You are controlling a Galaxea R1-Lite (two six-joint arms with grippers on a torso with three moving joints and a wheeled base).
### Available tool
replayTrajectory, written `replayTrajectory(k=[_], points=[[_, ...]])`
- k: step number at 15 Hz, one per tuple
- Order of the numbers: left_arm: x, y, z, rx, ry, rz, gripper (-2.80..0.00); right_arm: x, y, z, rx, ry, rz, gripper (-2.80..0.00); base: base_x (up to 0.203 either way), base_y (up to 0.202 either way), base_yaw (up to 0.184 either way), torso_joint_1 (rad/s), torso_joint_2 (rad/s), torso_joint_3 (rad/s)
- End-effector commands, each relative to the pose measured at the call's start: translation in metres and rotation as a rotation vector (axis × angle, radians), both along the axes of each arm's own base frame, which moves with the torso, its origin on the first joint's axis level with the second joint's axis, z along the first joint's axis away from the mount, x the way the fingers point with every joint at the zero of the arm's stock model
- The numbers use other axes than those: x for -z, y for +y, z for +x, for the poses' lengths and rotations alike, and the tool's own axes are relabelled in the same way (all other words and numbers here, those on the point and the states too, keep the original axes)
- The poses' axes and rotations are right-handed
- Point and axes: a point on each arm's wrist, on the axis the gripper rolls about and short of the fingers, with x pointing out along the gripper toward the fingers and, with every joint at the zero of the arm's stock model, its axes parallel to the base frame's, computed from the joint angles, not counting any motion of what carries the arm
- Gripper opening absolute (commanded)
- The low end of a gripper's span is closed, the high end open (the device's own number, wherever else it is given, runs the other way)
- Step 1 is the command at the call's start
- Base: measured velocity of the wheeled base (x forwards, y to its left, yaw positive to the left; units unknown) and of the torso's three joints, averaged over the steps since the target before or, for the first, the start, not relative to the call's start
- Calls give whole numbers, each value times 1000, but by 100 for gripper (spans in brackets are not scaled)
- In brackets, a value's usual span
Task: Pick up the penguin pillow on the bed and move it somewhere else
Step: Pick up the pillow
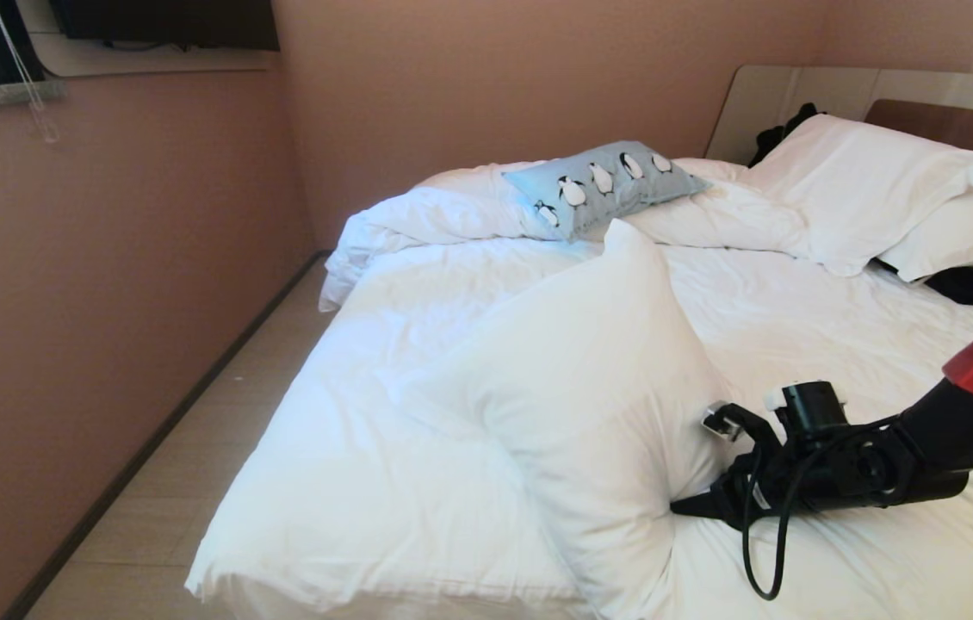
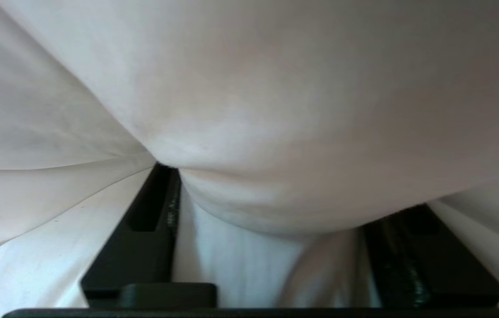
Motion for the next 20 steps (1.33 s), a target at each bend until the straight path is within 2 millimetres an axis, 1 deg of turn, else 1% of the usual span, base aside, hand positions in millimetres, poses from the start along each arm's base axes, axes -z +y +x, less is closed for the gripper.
replayTrajectory(k=[1,5,6,8,11,12,13,14,16,17,18,20], points=[[0,0,0,-1,1,0,-280,2,0,0,-3,-3,10,-280,0,0,0,0,0,0],[0,0,0,-1,0,0,-280,0,-2,-1,-12,-22,43,-280,0,0,0,0,0,0],[0,0,0,-1,1,0,-280,-6,-3,0,-7,-45,47,-280,0,0,0,0,0,0],[0,0,0,-1,0,0,-280,-32,-9,0,45,-103,76,-280,0,0,0,0,0,0],[0,0,0,-1,1,0,-280,-74,-12,1,151,-164,158,-280,0,0,0,0,0,0],[0,0,0,-1,1,0,-280,-80,-12,1,173,-171,175,-280,0,0,0,0,0,0],[0,0,0,-1,1,0,-280,-93,-12,0,193,-194,193,-280,0,0,0,0,0,0],[0,0,0,-1,0,0,-280,-107,-12,-3,208,-225,210,-280,0,0,0,0,0,0],[0,0,0,-1,0,0,-280,-143,-13,-15,216,-317,236,-280,0,0,0,0,0,0],[0,0,0,-1,0,0,-280,-154,-13,-20,222,-345,247,-280,0,0,0,0,0,0],[0,0,0,-1,0,0,-280,-161,-14,-24,230,-360,256,-280,0,0,0,0,0,0],[0,0,0,-1,1,0,-280,-180,-15,-31,305,-420,240,-280,0,0,0,0,0,0]])
